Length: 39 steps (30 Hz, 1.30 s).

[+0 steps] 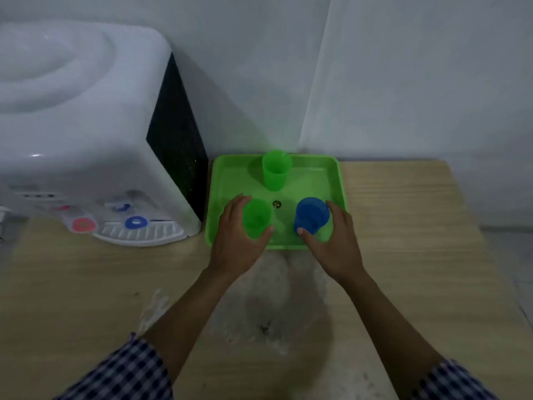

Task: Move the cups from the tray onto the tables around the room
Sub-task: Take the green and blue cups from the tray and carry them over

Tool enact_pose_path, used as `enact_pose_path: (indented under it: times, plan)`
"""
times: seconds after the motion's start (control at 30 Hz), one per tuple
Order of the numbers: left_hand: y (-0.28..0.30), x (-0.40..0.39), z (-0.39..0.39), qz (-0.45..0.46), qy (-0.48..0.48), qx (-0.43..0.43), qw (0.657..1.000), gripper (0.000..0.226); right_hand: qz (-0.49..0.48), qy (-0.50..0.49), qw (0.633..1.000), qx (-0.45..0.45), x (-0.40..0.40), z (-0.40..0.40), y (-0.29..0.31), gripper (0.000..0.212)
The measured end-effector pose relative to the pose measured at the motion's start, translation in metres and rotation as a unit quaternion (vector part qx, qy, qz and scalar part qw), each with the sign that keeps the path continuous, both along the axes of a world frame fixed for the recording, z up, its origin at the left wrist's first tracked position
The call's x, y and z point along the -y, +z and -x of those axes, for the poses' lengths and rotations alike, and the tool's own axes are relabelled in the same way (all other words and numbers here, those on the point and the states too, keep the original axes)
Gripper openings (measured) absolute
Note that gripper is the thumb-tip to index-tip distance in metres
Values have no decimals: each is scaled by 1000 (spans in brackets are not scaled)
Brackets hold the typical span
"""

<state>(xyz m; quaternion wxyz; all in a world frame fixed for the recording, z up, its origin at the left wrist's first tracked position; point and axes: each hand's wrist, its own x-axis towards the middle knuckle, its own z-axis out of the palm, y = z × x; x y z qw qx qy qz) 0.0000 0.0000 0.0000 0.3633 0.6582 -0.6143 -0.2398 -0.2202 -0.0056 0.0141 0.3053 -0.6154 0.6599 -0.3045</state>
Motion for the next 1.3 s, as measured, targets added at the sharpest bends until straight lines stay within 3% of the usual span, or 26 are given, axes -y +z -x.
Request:
enact_pose_path:
  times: [0.17,0.4,0.8,1.03,1.3]
  plan:
    - [-20,33,1,-20,4,-47,999,79,-23,-18,1000,-8,30,-8,-23,98]
    - [-40,46,1,0,8,-63,998,69,-4,-41,999,26,40,-14,-45,87]
    - [-50,43,-5,7,-2,-100,995,73,16,-68,995,75,42,-21,-55,88]
    - [-33,44,-2,30,-3,-111,993,71,69,-77,990,99,38,-18,-36,76]
    - [14,21,32,55,-95,-103,989,60,132,-135,976,107,-26,11,21,71]
